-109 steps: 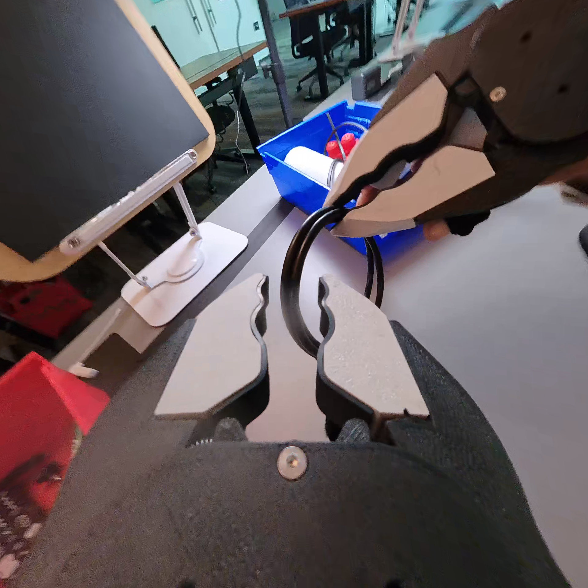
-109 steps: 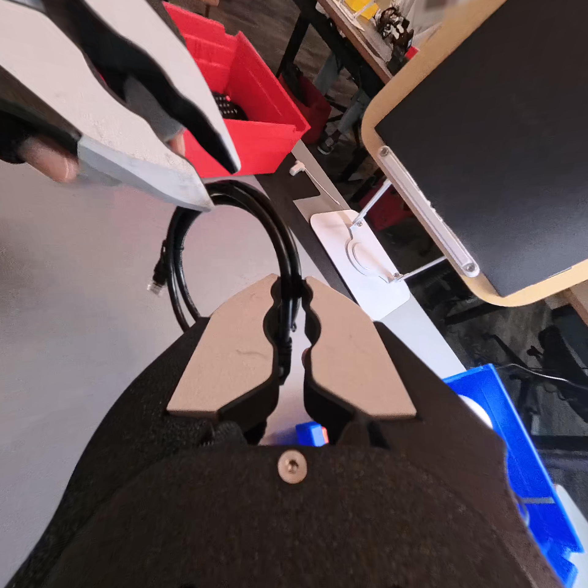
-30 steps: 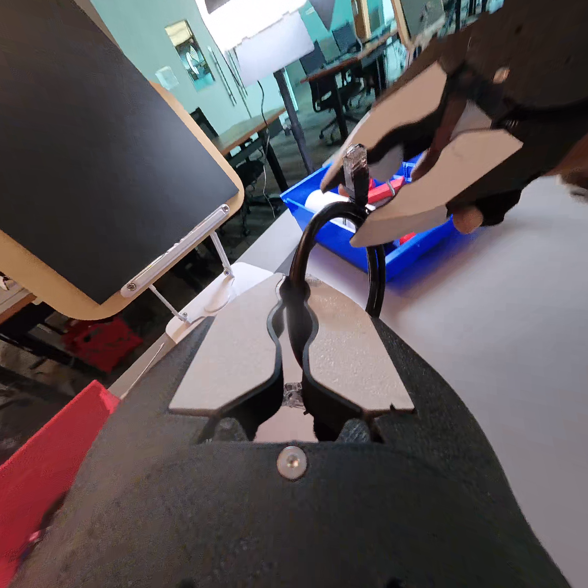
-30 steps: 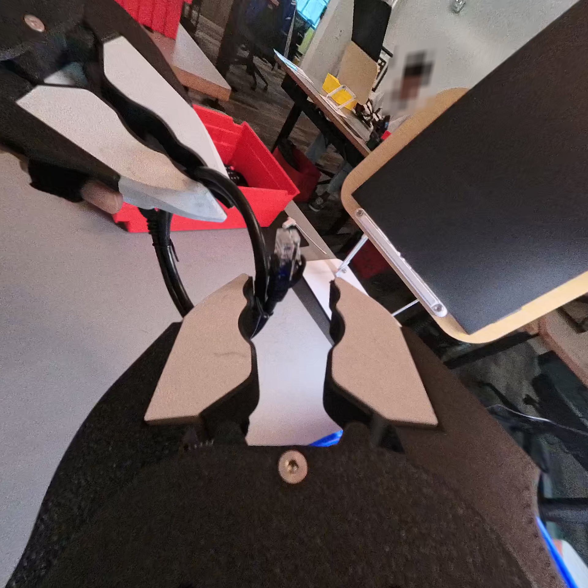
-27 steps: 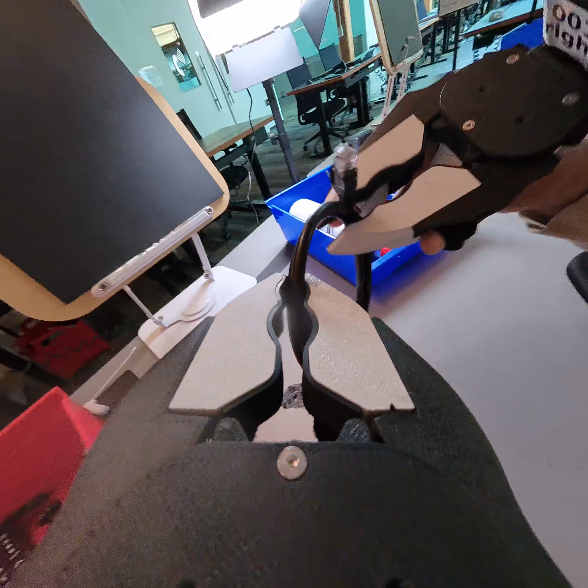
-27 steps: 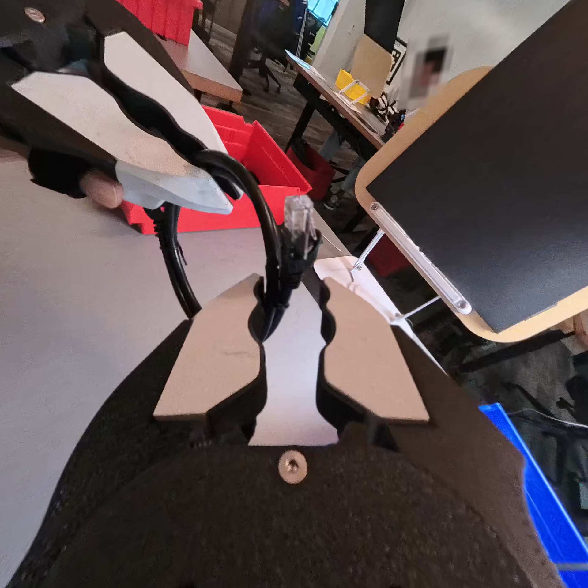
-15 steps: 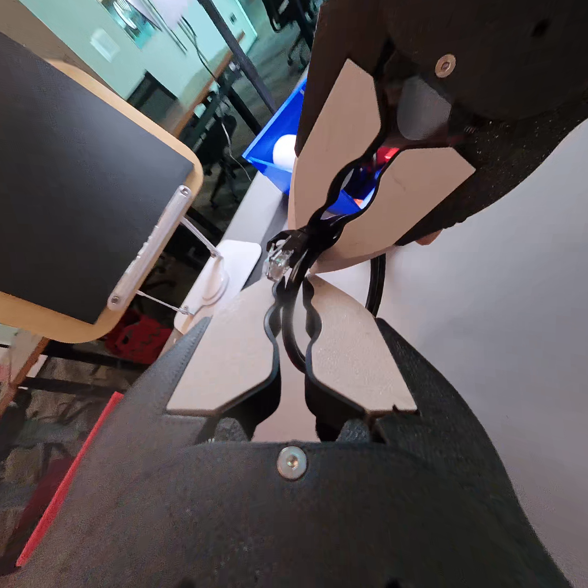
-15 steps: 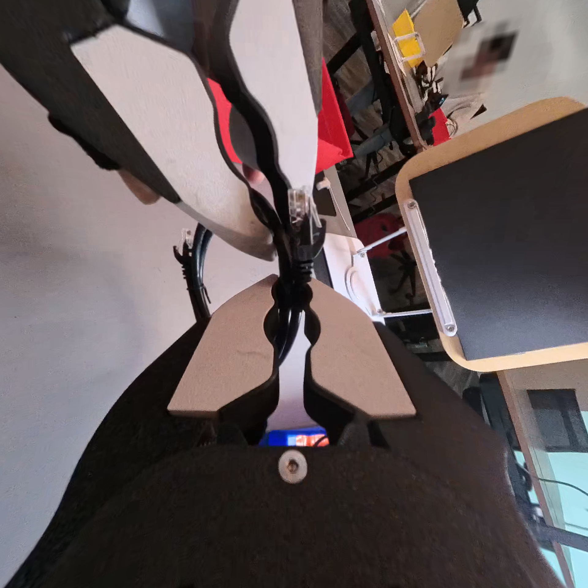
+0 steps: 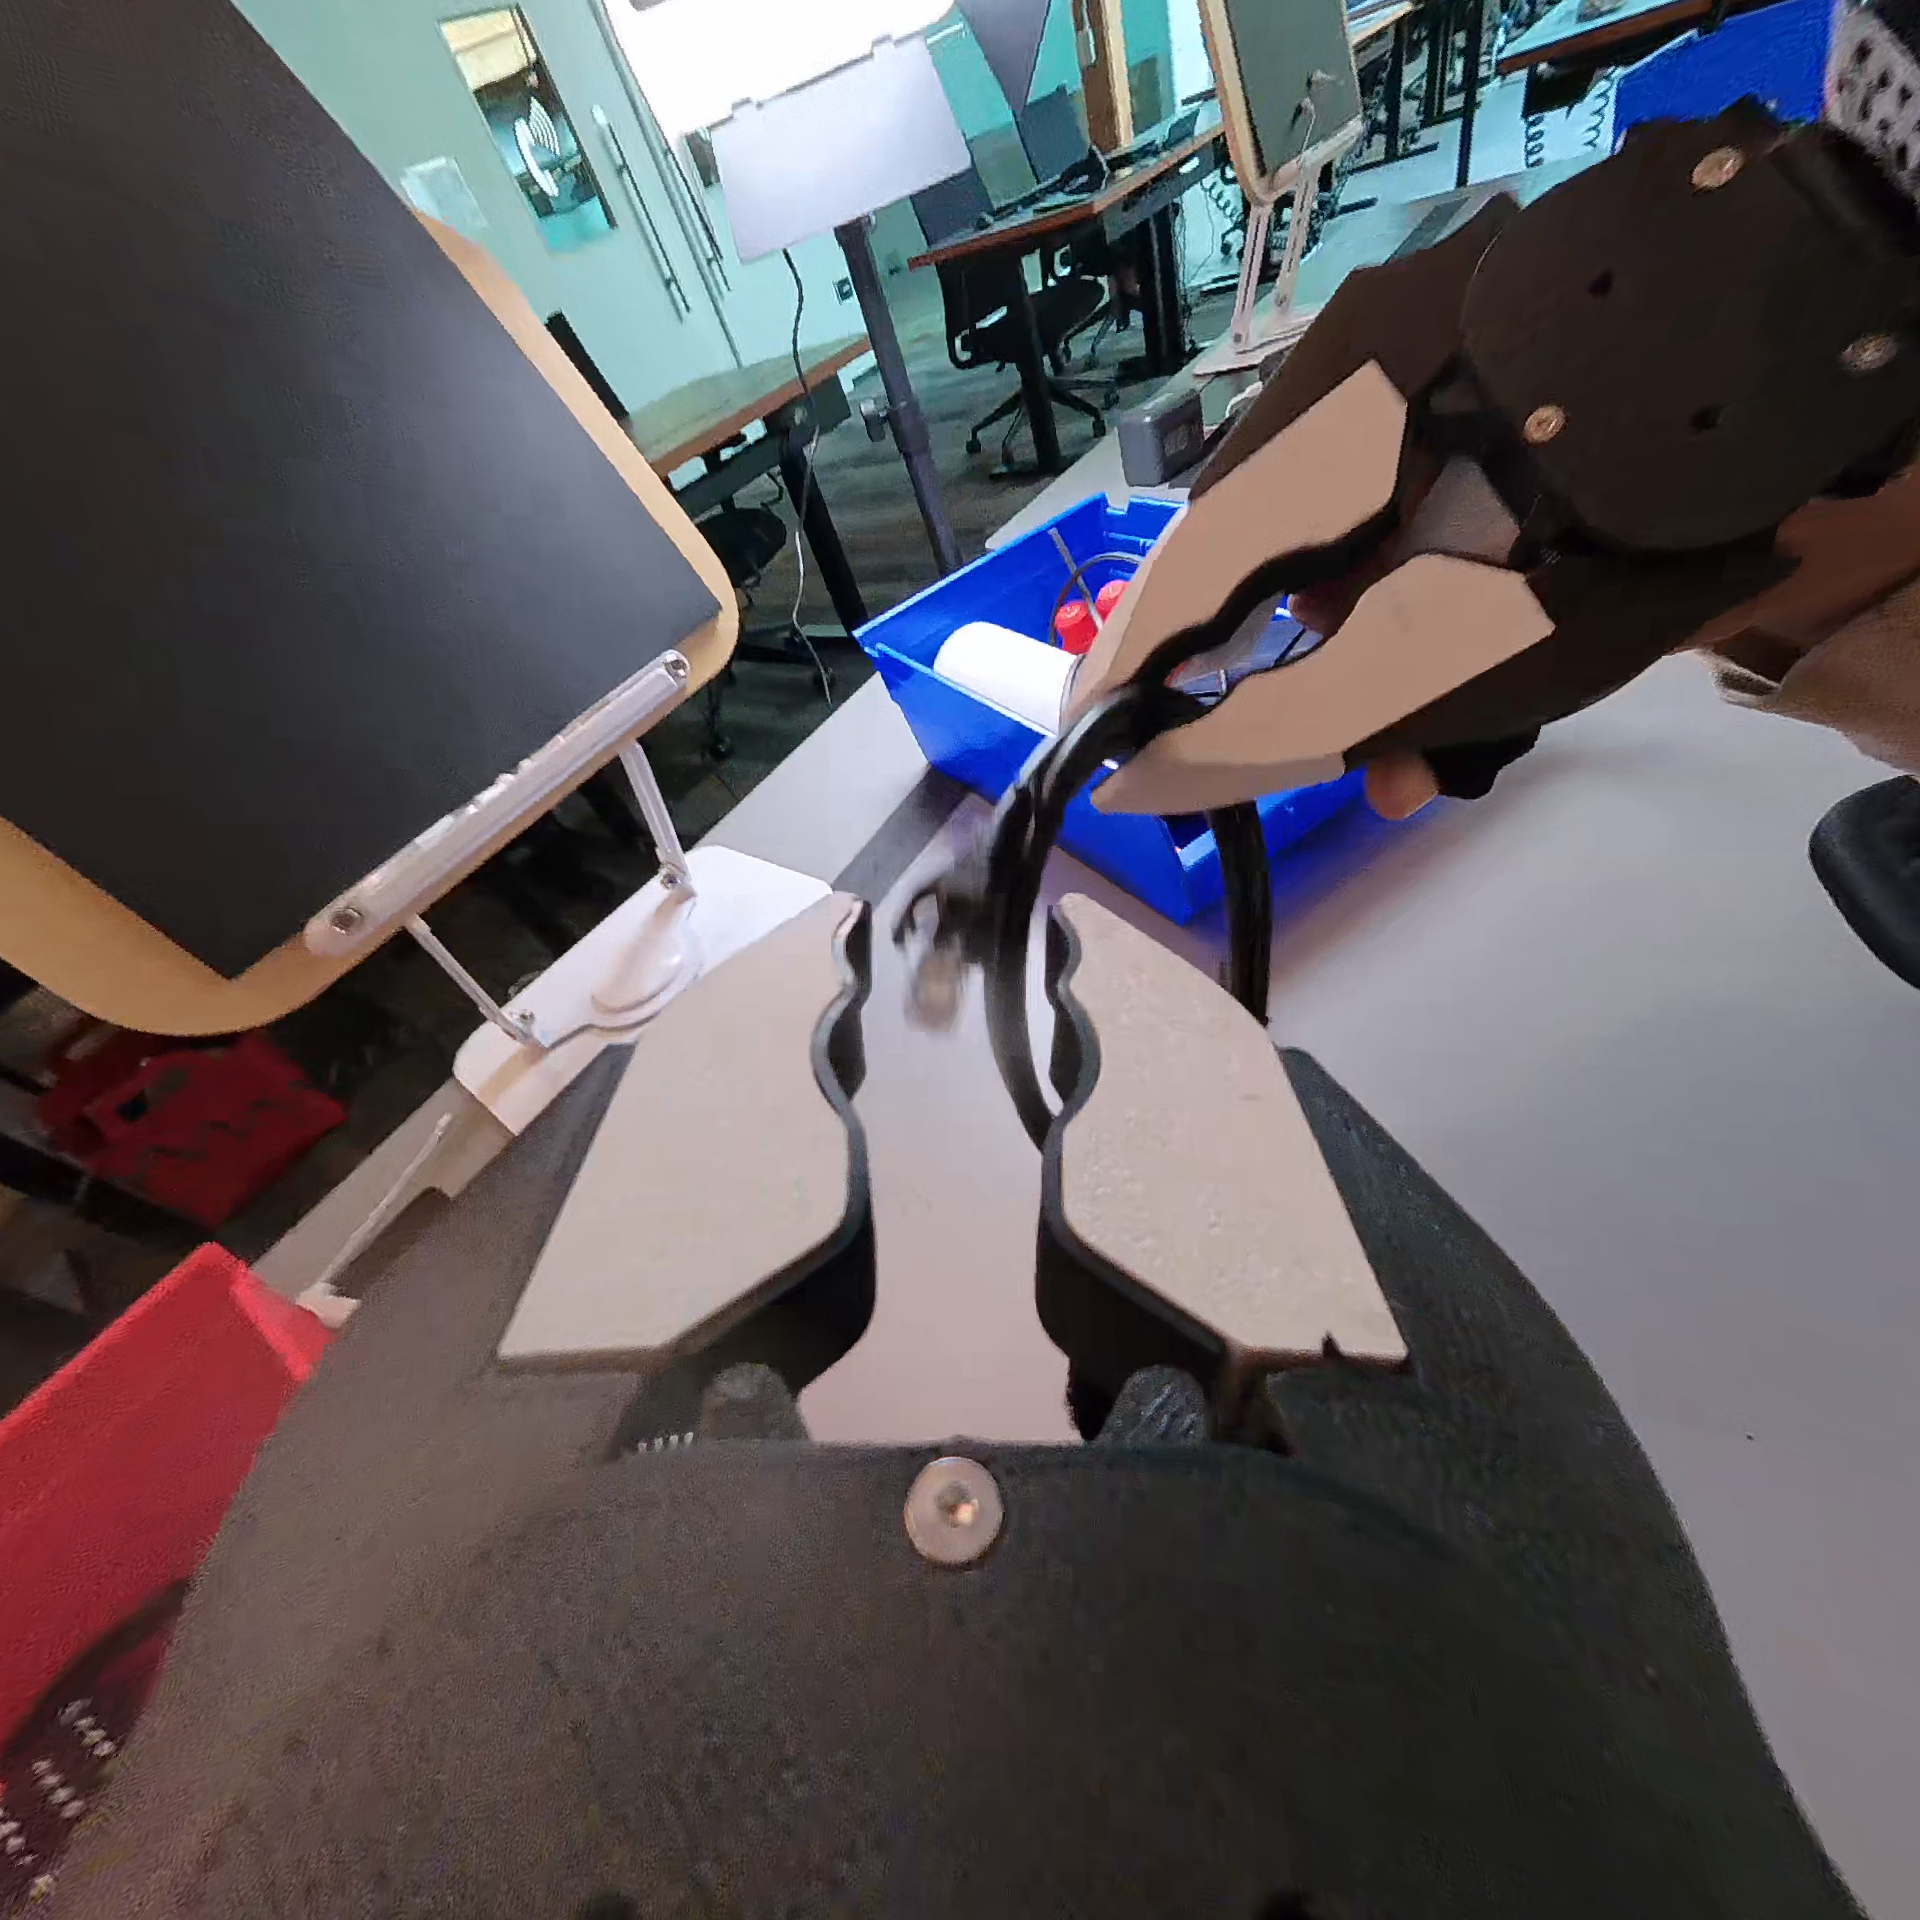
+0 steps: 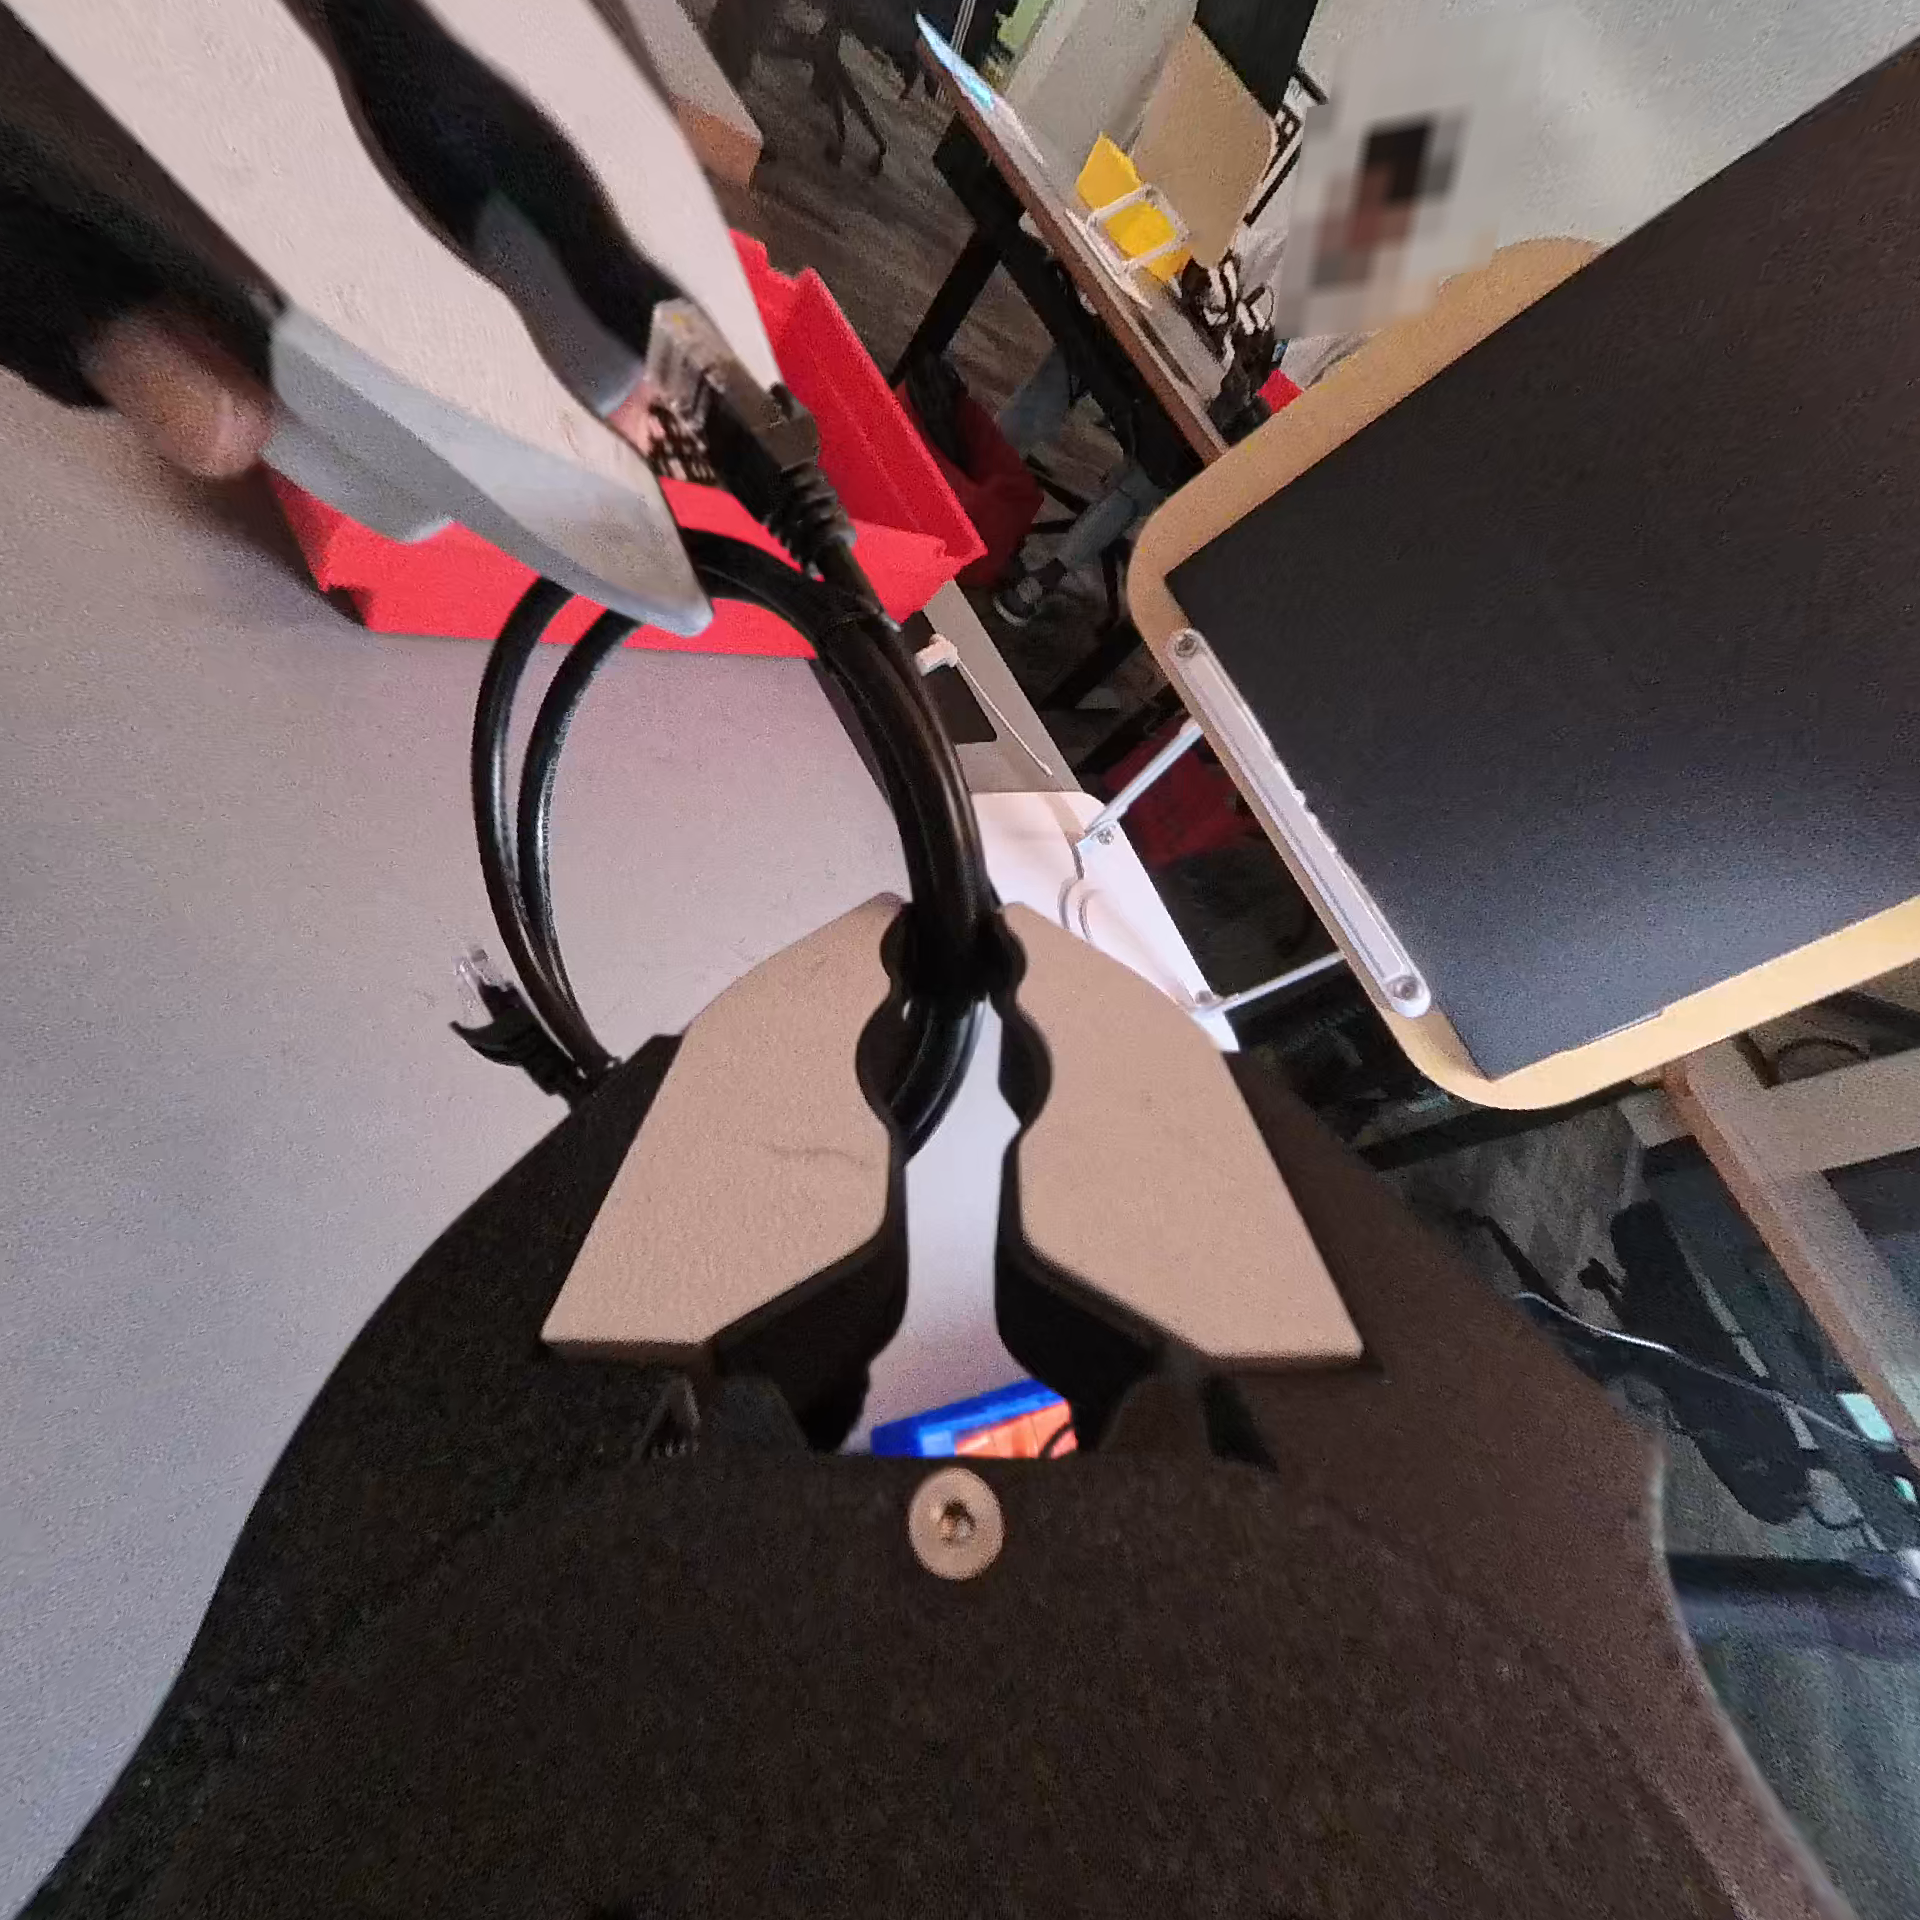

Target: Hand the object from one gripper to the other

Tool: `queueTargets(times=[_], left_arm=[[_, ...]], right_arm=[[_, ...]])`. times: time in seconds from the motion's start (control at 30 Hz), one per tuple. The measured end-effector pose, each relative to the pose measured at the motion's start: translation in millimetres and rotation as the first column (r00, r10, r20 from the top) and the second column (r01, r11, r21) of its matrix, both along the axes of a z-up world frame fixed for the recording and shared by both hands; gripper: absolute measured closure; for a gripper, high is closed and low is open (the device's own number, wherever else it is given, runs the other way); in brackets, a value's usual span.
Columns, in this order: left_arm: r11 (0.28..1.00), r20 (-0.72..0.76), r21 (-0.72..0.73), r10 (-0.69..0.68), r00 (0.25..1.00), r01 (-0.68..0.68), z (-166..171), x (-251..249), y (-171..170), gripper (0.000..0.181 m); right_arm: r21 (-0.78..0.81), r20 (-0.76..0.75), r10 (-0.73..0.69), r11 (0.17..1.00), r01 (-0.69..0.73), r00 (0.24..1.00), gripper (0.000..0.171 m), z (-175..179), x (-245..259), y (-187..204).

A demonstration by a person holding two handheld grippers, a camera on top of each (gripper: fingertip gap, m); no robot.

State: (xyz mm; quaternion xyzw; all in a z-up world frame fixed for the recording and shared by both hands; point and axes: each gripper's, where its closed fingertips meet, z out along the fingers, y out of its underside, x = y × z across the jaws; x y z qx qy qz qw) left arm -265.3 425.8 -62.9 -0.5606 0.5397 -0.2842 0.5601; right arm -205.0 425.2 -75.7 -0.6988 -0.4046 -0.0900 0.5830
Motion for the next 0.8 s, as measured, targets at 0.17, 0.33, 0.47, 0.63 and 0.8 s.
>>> queueTargets(times=[0.17, 0.33, 0.47, 0.63, 0.8], left_arm=[[0.99, -0.162, 0.138, -0.013, 0.987, 0.036, -8.6, 2.7, -16.6, 0.141], [0.953, -0.362, 0.302, 0.081, 0.929, 0.035, -42.6, 10.0, -11.1, 0.167], [0.952, -0.216, 0.301, 0.123, 0.969, -0.054, -17.4, 7.9, -3.0, 0.168], [0.987, -0.06, 0.149, 0.077, 0.995, -0.067, -1.0, 0.6, 2.7, 0.169], [0.995, -0.161, 0.097, 0.015, 0.987, 0.0, -22.1, 5.1, -2.7, 0.147]], right_arm=[[-0.071, 0.181, 0.014, 0.997, -0.001, 0.983, 0.158, -26.8, -3.0, -1.9], [-0.091, 0.212, 0.106, 0.992, -0.088, 0.972, 0.159, -34.8, -31.7, -11.6], [-0.008, 0.045, 0.046, 0.999, -0.045, 0.998, 0.154, -5.5, -21.2, -6.2], [-0.054, -0.112, 0.028, 0.998, -0.034, 0.993, 0.151, 0.4, -1.6, -2.2], [-0.068, 0.021, 0.023, 0.997, -0.022, 1.0, 0.161, -12.0, -3.6, -3.5]])
